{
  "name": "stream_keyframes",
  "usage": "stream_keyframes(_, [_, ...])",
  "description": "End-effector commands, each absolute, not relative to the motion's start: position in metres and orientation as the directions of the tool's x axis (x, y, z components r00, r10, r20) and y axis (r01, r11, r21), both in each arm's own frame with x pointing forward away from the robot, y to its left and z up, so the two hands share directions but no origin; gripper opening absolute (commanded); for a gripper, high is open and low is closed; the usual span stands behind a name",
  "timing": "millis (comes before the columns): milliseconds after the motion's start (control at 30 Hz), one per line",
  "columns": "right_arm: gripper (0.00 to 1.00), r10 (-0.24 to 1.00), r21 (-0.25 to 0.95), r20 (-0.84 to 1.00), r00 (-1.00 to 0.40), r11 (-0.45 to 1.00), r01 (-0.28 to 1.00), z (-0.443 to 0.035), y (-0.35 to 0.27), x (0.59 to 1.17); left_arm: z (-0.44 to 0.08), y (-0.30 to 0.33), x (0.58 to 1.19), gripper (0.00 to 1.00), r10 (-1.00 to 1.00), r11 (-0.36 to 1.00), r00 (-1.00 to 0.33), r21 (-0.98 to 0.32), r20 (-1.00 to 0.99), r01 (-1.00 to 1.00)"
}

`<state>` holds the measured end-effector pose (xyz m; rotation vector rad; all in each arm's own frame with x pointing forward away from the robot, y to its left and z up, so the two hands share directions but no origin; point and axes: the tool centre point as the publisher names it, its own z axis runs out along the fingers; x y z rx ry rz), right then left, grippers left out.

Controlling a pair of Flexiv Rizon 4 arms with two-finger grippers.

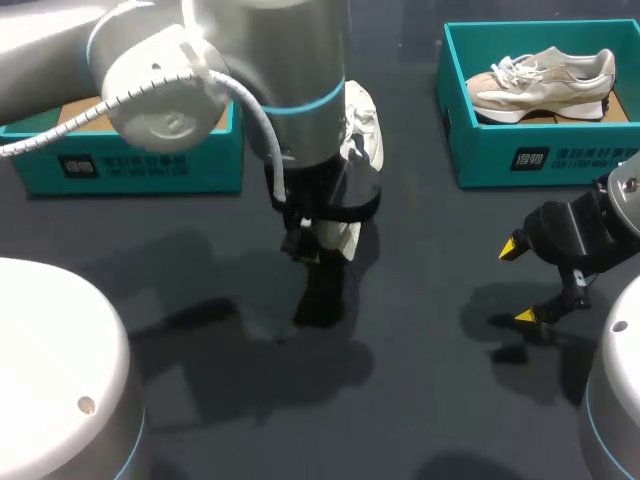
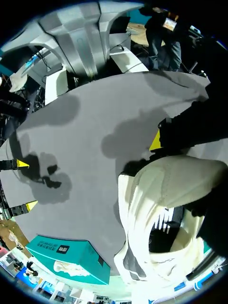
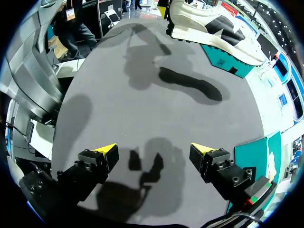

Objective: Take the shoe out of the shoebox, open the shoe tongue, remove and reinsert the insole, then place the shoe into the shoebox

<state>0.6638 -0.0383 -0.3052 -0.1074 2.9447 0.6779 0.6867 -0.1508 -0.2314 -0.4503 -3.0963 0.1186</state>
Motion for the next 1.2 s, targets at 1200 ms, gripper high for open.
stream_keyframes(1200, [1.0,-0.042,0.429,-0.132,-0.99,0.899,-0.095,-0.305,-0.038,0.662,-0.146,-0.061,0.759,0.0,0.195,0.968,-0.976,-0.143,-0.098,0.208])
